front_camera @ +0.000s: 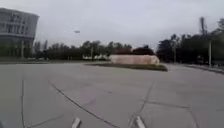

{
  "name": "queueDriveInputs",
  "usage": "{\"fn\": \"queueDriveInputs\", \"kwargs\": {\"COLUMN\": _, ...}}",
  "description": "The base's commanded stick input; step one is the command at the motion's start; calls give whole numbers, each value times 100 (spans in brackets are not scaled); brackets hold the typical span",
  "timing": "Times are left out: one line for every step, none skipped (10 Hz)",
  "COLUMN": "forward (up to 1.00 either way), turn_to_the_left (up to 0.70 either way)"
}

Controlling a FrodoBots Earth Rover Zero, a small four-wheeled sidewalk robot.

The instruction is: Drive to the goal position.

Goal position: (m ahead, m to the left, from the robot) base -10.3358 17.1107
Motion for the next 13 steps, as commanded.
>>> {"fn": "queueDriveInputs", "kwargs": {"forward": 100, "turn_to_the_left": 46}}
{"fn": "queueDriveInputs", "kwargs": {"forward": 100, "turn_to_the_left": 46}}
{"fn": "queueDriveInputs", "kwargs": {"forward": 100, "turn_to_the_left": 45}}
{"fn": "queueDriveInputs", "kwargs": {"forward": 100, "turn_to_the_left": 37}}
{"fn": "queueDriveInputs", "kwargs": {"forward": 100, "turn_to_the_left": 30}}
{"fn": "queueDriveInputs", "kwargs": {"forward": 100, "turn_to_the_left": 21}}
{"fn": "queueDriveInputs", "kwargs": {"forward": 100, "turn_to_the_left": -34}}
{"fn": "queueDriveInputs", "kwargs": {"forward": 100, "turn_to_the_left": -34}}
{"fn": "queueDriveInputs", "kwargs": {"forward": 100, "turn_to_the_left": -34}}
{"fn": "queueDriveInputs", "kwargs": {"forward": 100, "turn_to_the_left": -34}}
{"fn": "queueDriveInputs", "kwargs": {"forward": 100, "turn_to_the_left": -34}}
{"fn": "queueDriveInputs", "kwargs": {"forward": 100, "turn_to_the_left": -33}}
{"fn": "queueDriveInputs", "kwargs": {"forward": 100, "turn_to_the_left": -24}}
